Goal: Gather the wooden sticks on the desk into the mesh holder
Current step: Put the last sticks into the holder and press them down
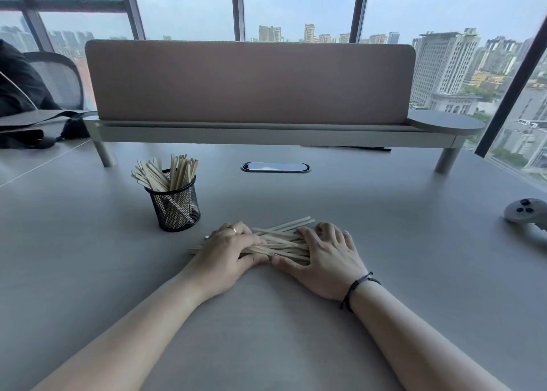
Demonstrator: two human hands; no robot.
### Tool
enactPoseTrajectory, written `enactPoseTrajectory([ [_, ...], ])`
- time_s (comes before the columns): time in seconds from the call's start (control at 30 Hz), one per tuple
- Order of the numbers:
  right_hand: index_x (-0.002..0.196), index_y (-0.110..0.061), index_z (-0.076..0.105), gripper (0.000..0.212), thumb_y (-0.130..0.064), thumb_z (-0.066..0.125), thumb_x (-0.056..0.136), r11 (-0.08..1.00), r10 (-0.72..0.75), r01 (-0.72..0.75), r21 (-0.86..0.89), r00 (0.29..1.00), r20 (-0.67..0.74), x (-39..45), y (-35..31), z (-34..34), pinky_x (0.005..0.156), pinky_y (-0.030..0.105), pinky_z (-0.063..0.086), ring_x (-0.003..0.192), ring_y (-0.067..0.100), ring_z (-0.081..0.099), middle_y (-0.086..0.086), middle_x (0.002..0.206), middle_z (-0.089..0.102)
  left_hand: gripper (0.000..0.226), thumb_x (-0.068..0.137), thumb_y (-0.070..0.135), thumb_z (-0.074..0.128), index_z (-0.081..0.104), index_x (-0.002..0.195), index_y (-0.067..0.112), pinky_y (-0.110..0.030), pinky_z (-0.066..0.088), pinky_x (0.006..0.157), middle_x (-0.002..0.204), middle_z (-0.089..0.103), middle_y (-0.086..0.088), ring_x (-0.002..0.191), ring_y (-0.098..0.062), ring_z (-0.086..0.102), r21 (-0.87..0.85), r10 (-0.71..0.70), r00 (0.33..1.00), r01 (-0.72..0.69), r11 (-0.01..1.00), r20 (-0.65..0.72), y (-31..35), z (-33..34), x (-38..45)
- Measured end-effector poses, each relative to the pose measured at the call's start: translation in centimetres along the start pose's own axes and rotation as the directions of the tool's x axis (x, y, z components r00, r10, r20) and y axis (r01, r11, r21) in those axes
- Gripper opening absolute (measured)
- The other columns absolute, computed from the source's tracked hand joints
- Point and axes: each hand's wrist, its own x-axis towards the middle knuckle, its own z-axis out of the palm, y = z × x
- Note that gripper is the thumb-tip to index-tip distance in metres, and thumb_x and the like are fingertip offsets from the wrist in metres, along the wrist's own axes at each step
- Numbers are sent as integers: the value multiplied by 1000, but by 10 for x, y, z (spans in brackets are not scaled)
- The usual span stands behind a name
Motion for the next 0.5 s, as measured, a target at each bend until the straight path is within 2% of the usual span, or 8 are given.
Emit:
enactPoseTrajectory([
  [0.13, 142, -38, 34, 101, -98, 29, 61, 1000, -13, 13, 21, 1000, 0, -1, 1, 0, 118, 39, 12, 140, 22, 23, 1, 143, 33, 21, 84, 30, 66, 73, 103, 25, -44, 53, 80, 97, 68, 9, 90, -18, 64, 4, 92, 994, -92, 996, -55, -1, 1, -1],
  [0.23, 140, -37, 37, 102, -97, 35, 58, 997, -25, 27, 72, 999, -28, -1, 3, -1, 119, 38, 15, 138, 22, 29, 0, 140, 36, 23, 80, 12, 64, 72, 100, 19, -43, 53, 81, 99, 70, 5, 92, -22, 66, 75, 124, 990, -119, 990, -60, 0, 0, -2],
  [0.37, 138, -37, 40, 98, -94, 44, 58, 993, -25, 31, 115, 998, -57, 0, 6, 0, 117, 37, 21, 135, 23, 34, 0, 139, 39, 24, 88, 21, 52, 69, 104, 14, -38, 53, 81, 98, 67, -2, 91, -26, 65, 119, 103, 994, -98, 988, -44, 7, -2, -2],
  [0.43, 140, -38, 38, 98, -92, 49, 58, 988, -22, 34, 150, 996, -81, 2, 7, 1, 116, 36, 24, 133, 23, 37, 0, 138, 42, 34, 90, 29, 40, 67, 103, 12, -39, 52, 78, 97, 65, -4, 89, -29, 63, 177, 114, 993, -108, 978, -19, 10, -5, -2],
  [0.5, 144, -37, 33, 99, -86, 57, 61, 975, -4, 28, 219, 994, -106, 3, 8, 1, 114, 35, 27, 133, 22, 38, -1, 138, 42, 35, 91, 31, 36, 64, 102, 13, -38, 49, 76, 97, 64, -3, 88, -28, 62, 238, 130, 991, -124, 963, -10, 12, -8, -2],
])
